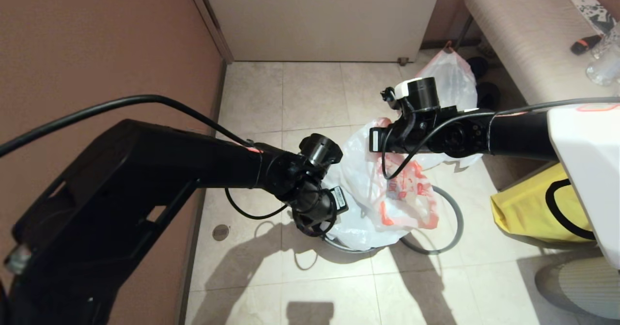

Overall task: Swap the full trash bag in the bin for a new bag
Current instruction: Put the new garbage bag on the trash can

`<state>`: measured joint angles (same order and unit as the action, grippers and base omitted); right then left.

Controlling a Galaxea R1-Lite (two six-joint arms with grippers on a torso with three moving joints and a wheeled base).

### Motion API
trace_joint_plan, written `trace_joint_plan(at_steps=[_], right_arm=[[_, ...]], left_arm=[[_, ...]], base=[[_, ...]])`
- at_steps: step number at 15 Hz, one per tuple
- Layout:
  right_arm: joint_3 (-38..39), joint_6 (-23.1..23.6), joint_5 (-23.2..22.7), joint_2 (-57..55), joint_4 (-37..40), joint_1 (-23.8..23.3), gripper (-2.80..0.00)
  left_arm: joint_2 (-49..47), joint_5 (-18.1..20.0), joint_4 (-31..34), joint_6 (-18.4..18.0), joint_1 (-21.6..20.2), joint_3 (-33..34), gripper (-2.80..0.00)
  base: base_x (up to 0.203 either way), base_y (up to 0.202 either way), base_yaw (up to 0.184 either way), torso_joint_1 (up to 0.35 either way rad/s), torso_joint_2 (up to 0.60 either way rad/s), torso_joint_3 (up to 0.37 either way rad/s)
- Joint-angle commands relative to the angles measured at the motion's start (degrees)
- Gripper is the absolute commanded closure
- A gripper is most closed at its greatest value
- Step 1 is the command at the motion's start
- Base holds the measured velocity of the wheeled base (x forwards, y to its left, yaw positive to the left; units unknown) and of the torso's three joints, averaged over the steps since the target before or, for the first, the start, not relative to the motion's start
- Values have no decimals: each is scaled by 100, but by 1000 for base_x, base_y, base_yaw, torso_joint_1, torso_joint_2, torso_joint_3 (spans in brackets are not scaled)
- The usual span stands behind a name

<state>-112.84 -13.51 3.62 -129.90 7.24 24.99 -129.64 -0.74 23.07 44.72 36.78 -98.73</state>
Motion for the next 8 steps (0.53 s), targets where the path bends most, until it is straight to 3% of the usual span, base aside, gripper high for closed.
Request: trace_joint_plan(at_steps=[1, 4, 5, 8], right_arm=[[7, -12, -107, -26, 6, -56, 0], [7, -12, -242, 24, 6, -56, 0], [7, -12, -276, 39, 8, -63, 0], [21, -12, -418, 136, 32, -108, 0]], left_arm=[[-546, -10, 47, -53, -89, -420, 0], [-1271, -12, 367, -395, -267, -1300, 0], [-1424, -14, 390, -690, -293, -1344, 0], [-1680, -62, 417, -1019, -299, -1359, 0]], base=[[0, 0, 0, 0, 0, 0], [0, 0, 0, 0, 0, 0], [0, 0, 0, 0, 0, 0], [0, 0, 0, 0, 0, 0]])
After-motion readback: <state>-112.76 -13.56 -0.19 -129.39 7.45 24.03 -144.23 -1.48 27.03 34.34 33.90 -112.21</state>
